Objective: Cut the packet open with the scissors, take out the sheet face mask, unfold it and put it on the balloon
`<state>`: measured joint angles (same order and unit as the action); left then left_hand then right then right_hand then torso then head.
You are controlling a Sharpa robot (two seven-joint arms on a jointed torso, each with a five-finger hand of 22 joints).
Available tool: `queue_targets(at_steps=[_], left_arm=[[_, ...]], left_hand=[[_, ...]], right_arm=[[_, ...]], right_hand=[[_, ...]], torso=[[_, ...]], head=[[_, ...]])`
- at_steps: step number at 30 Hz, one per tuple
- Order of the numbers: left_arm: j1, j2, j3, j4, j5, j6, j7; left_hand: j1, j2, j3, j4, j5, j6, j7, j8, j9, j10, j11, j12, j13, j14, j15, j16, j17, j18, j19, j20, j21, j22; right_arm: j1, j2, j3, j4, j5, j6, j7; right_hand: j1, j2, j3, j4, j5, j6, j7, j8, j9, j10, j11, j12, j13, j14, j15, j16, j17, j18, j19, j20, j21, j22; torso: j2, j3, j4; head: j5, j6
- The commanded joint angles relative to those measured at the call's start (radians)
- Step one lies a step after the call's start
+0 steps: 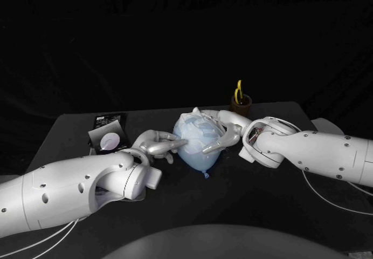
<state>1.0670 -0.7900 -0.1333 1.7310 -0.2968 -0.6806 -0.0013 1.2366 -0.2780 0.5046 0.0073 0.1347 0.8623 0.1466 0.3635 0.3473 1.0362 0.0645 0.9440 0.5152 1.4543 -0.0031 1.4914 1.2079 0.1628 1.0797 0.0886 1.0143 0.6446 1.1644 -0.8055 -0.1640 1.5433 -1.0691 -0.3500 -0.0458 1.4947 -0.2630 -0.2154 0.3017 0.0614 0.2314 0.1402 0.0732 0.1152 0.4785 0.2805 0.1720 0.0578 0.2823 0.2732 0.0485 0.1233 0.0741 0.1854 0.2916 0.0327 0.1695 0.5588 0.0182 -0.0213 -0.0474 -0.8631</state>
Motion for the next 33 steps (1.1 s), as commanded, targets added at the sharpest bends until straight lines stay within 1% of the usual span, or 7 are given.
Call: queue_targets(at_steps=[1,9,14,21,25,31,33], left_arm=[[0.0,0.007,0.001,0.001,-0.014,0.052,0.015],[0.0,0.009,0.001,-0.003,-0.013,0.05,0.013],[0.0,0.013,0.001,-0.004,0.003,0.037,0.036],[0.0,0.021,0.001,-0.005,0.026,0.021,0.072],[0.0,0.025,0.002,-0.005,0.031,0.015,0.082],[0.0,0.027,0.002,-0.008,0.034,0.005,0.076],[0.0,0.027,0.002,-0.009,0.034,0.002,0.074]], left_hand=[[0.012,0.002,-0.011,0.002,-0.007,-0.009,0.003,-0.009,-0.004,-0.007,0.001,-0.004,-0.002,-0.005,0.002,-0.004,-0.003,0.017,-0.008,0.002,-0.007,-0.004],[0.016,0.008,-0.023,0.008,-0.017,-0.007,0.005,-0.013,-0.01,-0.007,0.004,-0.002,-0.002,-0.006,0.004,-0.003,-0.003,0.016,-0.007,0.004,-0.007,-0.003],[0.029,0.022,-0.029,0.014,-0.018,0.012,0.0,-0.011,-0.016,0.004,-0.001,0.006,-0.001,-0.002,0.001,0.0,0.006,0.015,0.003,0.004,0.001,0.009],[0.057,0.052,-0.021,0.025,-0.024,0.058,-0.016,-0.009,-0.03,0.033,-0.016,0.008,-0.006,0.025,-0.012,0.018,0.073,0.008,0.034,-0.006,0.03,0.049],[0.067,0.059,-0.017,0.029,-0.036,0.082,-0.023,-0.009,-0.037,0.049,-0.024,0.005,-0.009,0.037,-0.019,0.026,0.104,0.003,0.053,-0.013,0.047,0.073],[0.072,0.062,-0.016,0.032,-0.044,0.1,-0.027,-0.009,-0.043,0.063,-0.028,0.004,-0.009,0.046,-0.023,0.031,0.127,-0.002,0.072,-0.017,0.067,0.1],[0.077,0.067,-0.014,0.034,-0.048,0.12,-0.032,-0.004,-0.045,0.082,-0.033,0.017,0.01,0.053,-0.027,0.035,0.142,-0.005,0.085,-0.02,0.08,0.117]], right_arm=[[-0.009,0.004,-0.006,0.006,-0.001,0.047,0.0],[-0.009,0.004,-0.006,0.006,-0.001,0.047,-0.001],[-0.009,0.003,-0.006,0.007,-0.001,0.047,-0.001],[-0.009,0.004,-0.006,0.007,-0.001,0.047,-0.003],[-0.009,0.005,-0.006,0.007,0.0,0.048,-0.003],[-0.009,0.004,-0.006,0.007,0.0,0.047,-0.004],[-0.009,0.004,-0.006,0.007,0.0,0.047,-0.004]], right_hand=[[-0.003,-0.006,-0.004,0.0,-0.002,0.003,0.161,0.003,0.0,0.006,0.001,0.003,0.002,-0.004,0.002,0.001,-0.001,0.006,0.007,0.002,0.006,-0.001],[-0.002,-0.005,-0.004,0.0,-0.002,0.004,0.161,0.003,0.0,0.005,0.001,0.003,0.001,-0.005,0.002,0.001,-0.001,0.006,0.006,0.002,0.006,-0.002],[-0.002,-0.004,-0.003,0.0,-0.002,0.006,0.161,0.004,0.002,0.006,0.001,0.003,0.002,-0.004,0.002,0.001,-0.001,0.006,0.006,0.002,0.006,-0.001],[-0.002,-0.002,-0.001,0.0,-0.002,0.008,0.161,0.004,0.002,0.008,0.001,0.004,0.002,-0.003,0.002,0.001,-0.001,0.005,0.007,0.002,0.006,-0.001],[-0.002,-0.001,0.0,0.0,-0.003,0.009,0.161,0.005,0.003,0.009,0.001,0.004,0.002,-0.002,0.002,0.001,-0.001,0.005,0.007,0.002,0.006,-0.002],[-0.002,-0.001,0.0,0.0,-0.003,0.009,0.161,0.005,0.003,0.009,0.001,0.004,0.002,-0.002,0.002,0.001,-0.001,0.005,0.007,0.002,0.006,-0.002],[-0.002,-0.001,0.0,0.0,-0.003,0.009,0.161,0.005,0.003,0.009,0.001,0.004,0.002,-0.002,0.002,0.001,-0.001,0.005,0.007,0.002,0.006,-0.002]], torso=[[0.0,-0.0007,0.0002],[0.0,-0.0004,0.0001],[0.0,-0.0004,0.0004],[0.0,-0.0005,0.0001],[0.0,-0.0003,0.0005],[-0.001,-0.0001,0.0],[-0.001,0.0001,-0.0001]], head=[[-0.001,0.002],[-0.003,0.002],[-0.003,0.002],[-0.003,0.002],[-0.003,0.001],[-0.004,0.001],[-0.005,0.001]])
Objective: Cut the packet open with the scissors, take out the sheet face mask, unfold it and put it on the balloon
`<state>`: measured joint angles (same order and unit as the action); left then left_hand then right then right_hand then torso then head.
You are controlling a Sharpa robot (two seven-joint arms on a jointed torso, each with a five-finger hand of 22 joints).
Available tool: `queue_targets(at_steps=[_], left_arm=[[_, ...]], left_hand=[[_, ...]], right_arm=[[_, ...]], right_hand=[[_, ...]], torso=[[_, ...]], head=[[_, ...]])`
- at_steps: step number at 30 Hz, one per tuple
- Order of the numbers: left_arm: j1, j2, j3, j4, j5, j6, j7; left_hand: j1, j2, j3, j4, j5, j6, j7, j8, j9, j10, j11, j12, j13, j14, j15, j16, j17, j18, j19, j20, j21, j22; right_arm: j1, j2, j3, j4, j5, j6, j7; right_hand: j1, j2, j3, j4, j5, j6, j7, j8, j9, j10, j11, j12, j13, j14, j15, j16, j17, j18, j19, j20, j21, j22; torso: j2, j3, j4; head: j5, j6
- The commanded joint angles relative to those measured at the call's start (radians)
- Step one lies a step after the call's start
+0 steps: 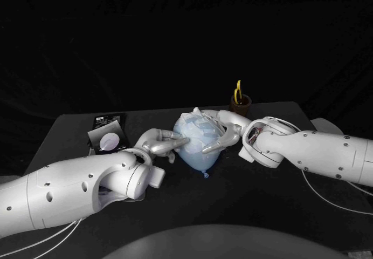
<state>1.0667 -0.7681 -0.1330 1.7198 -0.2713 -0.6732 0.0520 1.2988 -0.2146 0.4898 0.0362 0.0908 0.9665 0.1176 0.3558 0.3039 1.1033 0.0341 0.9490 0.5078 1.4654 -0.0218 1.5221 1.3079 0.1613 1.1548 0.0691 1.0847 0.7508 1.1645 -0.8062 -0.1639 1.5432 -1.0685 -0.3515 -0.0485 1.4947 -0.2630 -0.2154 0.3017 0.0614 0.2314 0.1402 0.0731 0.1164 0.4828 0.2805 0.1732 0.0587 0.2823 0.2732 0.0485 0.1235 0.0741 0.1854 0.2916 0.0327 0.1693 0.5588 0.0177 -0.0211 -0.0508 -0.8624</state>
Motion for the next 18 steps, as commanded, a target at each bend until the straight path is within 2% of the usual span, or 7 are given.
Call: queue_targets(at_steps=[1,7,8,13,18], left_arm=[[0.0,0.005,0.002,0.002,0.009,-0.009,0.018],[0.001,0.005,0.002,-0.002,0.014,-0.034,0.006],[0.001,0.005,0.002,-0.003,0.015,-0.039,0.004],[0.001,0.006,0.002,-0.005,0.019,-0.061,-0.003],[0.001,0.004,0.003,-0.006,0.019,-0.071,-0.003]], left_hand=[[0.019,0.009,0.004,0.006,-0.007,0.027,-0.006,0.007,-0.002,0.025,-0.005,0.021,0.031,0.044,-0.01,0.005,0.047,-0.004,0.014,-0.002,0.013,0.016],[0.035,0.033,0.018,0.008,-0.033,0.058,-0.017,0.014,-0.004,0.061,-0.014,0.053,0.084,0.049,-0.019,0.007,0.057,-0.007,0.023,-0.01,0.022,0.027],[0.067,0.073,0.046,-0.001,-0.038,0.089,-0.03,0.033,0.003,0.086,-0.025,0.077,0.121,0.054,-0.027,0.011,0.075,-0.009,0.034,-0.014,0.034,0.045],[0.077,0.086,0.077,-0.01,-0.038,0.098,-0.036,0.057,0.02,0.113,-0.032,0.089,0.151,0.061,-0.036,0.013,0.092,-0.013,0.049,-0.023,0.05,0.066],[0.055,0.067,0.151,-0.023,-0.037,0.087,-0.038,0.096,0.057,0.144,-0.036,0.1,0.188,0.066,-0.04,0.014,0.102,-0.017,0.061,-0.027,0.067,0.085]], right_arm=[[-0.009,0.005,-0.007,0.007,-0.001,0.049,-0.001],[-0.009,0.004,-0.007,0.008,-0.001,0.049,-0.002],[-0.009,0.004,-0.007,0.008,-0.001,0.049,-0.002],[-0.009,0.003,-0.007,0.008,-0.001,0.049,-0.002],[-0.009,0.002,-0.007,0.008,-0.001,0.049,-0.002]], right_hand=[[-0.002,-0.001,0.0,0.0,-0.003,0.009,0.161,0.005,0.002,0.005,0.001,0.003,0.001,-0.002,0.002,0.001,-0.001,0.006,0.007,0.002,0.006,-0.001],[-0.002,-0.001,0.0,0.0,-0.003,0.009,0.161,0.005,0.002,0.005,0.001,0.003,0.001,-0.002,0.002,0.001,-0.001,0.006,0.007,0.002,0.006,-0.001],[-0.002,-0.001,0.0,0.0,-0.003,0.009,0.161,0.005,0.002,0.005,0.001,0.003,0.001,-0.002,0.002,0.001,-0.001,0.006,0.007,0.002,0.006,-0.001],[-0.002,0.001,0.002,0.0,-0.003,0.011,0.162,0.006,0.002,0.007,0.0,0.004,0.001,-0.001,0.002,0.001,-0.001,0.006,0.007,0.002,0.006,-0.002],[-0.002,0.001,0.002,0.0,-0.003,0.011,0.162,0.006,0.002,0.007,0.0,0.004,0.001,-0.001,0.002,0.001,-0.001,0.006,0.007,0.002,0.006,-0.002]], torso=[[0.0,0.0005,-0.0004],[0.0,0.0006,0.0],[0.0,0.0007,-0.0001],[0.0,0.0001,0.0],[0.0,-0.0002,0.0004]], head=[[-0.001,0.0],[-0.001,-0.001],[0.0,-0.002],[0.001,-0.004],[0.002,-0.004]])
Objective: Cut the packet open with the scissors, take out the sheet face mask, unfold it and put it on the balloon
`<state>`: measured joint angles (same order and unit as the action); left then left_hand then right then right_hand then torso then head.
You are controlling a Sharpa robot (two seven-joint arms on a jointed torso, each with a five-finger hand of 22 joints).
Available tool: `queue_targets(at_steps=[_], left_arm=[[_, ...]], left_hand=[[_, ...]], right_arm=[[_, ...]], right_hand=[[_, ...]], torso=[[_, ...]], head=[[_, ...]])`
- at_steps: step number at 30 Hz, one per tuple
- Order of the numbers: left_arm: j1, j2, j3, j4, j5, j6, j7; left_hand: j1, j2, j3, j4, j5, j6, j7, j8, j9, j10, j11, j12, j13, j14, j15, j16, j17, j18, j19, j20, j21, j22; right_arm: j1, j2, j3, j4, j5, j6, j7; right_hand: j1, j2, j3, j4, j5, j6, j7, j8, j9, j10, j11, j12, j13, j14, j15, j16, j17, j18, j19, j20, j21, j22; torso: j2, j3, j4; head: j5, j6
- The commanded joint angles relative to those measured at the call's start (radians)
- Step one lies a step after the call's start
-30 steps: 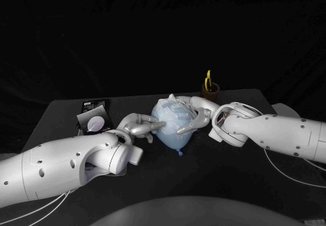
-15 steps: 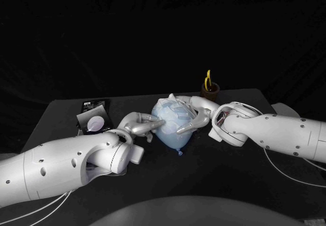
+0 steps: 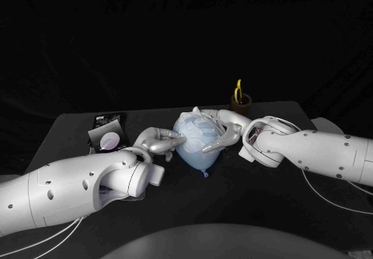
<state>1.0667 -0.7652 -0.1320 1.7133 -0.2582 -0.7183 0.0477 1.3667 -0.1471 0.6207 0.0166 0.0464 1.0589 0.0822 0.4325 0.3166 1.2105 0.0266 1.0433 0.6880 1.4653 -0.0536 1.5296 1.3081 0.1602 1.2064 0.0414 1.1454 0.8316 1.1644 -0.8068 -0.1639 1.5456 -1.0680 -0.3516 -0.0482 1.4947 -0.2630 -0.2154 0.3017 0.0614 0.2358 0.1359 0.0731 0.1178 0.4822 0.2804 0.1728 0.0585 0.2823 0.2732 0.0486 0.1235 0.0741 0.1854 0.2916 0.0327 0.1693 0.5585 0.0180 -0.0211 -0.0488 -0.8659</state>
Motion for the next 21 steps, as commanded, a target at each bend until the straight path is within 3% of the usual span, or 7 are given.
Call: queue_targets(at_steps=[1,12,21], left_arm=[[0.001,0.0,0.002,0.001,0.006,-0.027,0.001],[0.0,-0.024,0.002,0.013,0.005,-0.008,-0.004],[0.0,-0.047,0.001,0.031,0.005,0.036,-0.028]], left_hand=[[-0.02,-0.006,0.04,-0.008,0.007,-0.009,-0.004,0.027,0.053,0.041,-0.029,0.008,0.015,0.067,-0.009,0.006,0.101,-0.017,0.011,0.0,0.009,0.008],[-0.061,-0.035,0.15,-0.042,0.008,-0.02,-0.006,0.063,0.1,0.058,-0.032,0.028,0.057,0.07,-0.013,0.006,0.111,-0.02,0.021,-0.002,0.028,0.03],[-0.078,-0.048,0.19,-0.06,0.01,-0.02,-0.007,0.072,0.115,0.064,-0.033,0.037,0.073,0.072,-0.014,0.008,0.118,-0.022,0.026,-0.003,0.04,0.043]], right_arm=[[-0.009,0.003,-0.007,0.006,-0.001,0.049,-0.002],[-0.009,-0.001,-0.007,0.013,-0.001,0.05,0.005],[-0.009,-0.008,-0.007,0.023,0.003,0.047,0.02]], right_hand=[[-0.002,0.001,0.002,0.0,-0.003,0.007,0.166,0.006,0.001,0.007,0.0,0.005,0.002,-0.001,0.002,0.001,-0.001,0.006,0.007,0.002,0.006,-0.002],[-0.002,-0.001,0.0,0.0,-0.003,0.008,0.166,0.006,0.001,0.008,0.0,0.005,0.002,0.0,0.002,0.001,-0.001,0.006,0.007,0.002,0.006,-0.002],[-0.004,-0.009,-0.012,0.0,-0.002,0.004,0.166,0.005,0.0,0.002,0.001,0.003,0.001,-0.006,0.002,-0.001,-0.005,0.005,0.006,0.002,0.005,-0.003]], torso=[[0.0,-0.0005,0.0004],[0.0,-0.0004,-0.0001],[0.0,-0.0004,0.0007]], head=[[0.0,0.0],[-0.002,0.002],[-0.003,0.003]])
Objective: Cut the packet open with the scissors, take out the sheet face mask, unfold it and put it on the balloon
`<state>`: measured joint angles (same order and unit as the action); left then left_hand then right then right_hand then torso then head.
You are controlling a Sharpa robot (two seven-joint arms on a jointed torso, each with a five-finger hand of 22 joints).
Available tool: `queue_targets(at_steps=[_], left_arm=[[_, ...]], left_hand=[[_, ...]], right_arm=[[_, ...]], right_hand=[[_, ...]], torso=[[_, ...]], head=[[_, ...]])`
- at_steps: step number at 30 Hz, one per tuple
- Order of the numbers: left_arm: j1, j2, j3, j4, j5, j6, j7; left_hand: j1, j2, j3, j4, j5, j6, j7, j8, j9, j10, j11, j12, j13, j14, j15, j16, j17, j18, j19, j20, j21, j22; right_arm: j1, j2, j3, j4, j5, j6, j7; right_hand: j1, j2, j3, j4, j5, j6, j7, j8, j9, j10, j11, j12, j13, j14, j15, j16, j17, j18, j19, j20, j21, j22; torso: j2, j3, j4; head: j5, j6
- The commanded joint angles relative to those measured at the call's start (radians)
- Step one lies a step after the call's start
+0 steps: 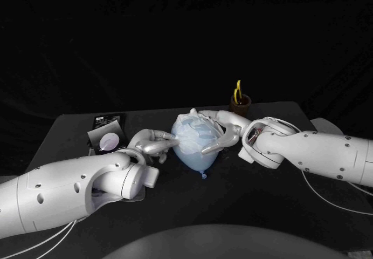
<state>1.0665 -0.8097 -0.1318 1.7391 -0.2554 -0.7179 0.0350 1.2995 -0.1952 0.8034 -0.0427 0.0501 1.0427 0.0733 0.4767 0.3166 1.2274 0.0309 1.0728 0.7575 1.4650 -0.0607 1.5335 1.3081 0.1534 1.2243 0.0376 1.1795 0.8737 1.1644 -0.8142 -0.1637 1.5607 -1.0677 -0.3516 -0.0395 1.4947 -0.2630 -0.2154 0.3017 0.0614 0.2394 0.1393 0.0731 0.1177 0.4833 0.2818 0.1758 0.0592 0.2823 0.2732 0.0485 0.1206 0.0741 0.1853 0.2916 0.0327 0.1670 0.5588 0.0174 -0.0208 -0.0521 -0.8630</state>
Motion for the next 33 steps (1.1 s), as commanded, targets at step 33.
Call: queue_targets(at_steps=[33], left_arm=[[-0.003,-0.049,0.001,0.011,-0.012,0.123,-0.106]], left_hand=[[-0.032,-0.008,0.042,-0.014,0.009,-0.004,0.001,0.035,0.13,0.054,-0.039,0.017,0.021,0.073,-0.008,0.005,0.123,-0.016,0.011,-0.001,0.014,0.011]], right_arm=[[-0.009,-0.029,-0.007,0.045,0.098,0.007,0.105]], right_hand=[[-0.12,-0.047,-0.084,0.002,0.003,-0.047,0.162,-0.014,-0.018,-0.063,0.005,-0.024,-0.005,-0.061,0.01,-0.017,-0.026,-0.001,-0.007,0.003,0.001,-0.013]], torso=[[0.0,-0.0007,0.0011]], head=[[-0.001,0.001]])
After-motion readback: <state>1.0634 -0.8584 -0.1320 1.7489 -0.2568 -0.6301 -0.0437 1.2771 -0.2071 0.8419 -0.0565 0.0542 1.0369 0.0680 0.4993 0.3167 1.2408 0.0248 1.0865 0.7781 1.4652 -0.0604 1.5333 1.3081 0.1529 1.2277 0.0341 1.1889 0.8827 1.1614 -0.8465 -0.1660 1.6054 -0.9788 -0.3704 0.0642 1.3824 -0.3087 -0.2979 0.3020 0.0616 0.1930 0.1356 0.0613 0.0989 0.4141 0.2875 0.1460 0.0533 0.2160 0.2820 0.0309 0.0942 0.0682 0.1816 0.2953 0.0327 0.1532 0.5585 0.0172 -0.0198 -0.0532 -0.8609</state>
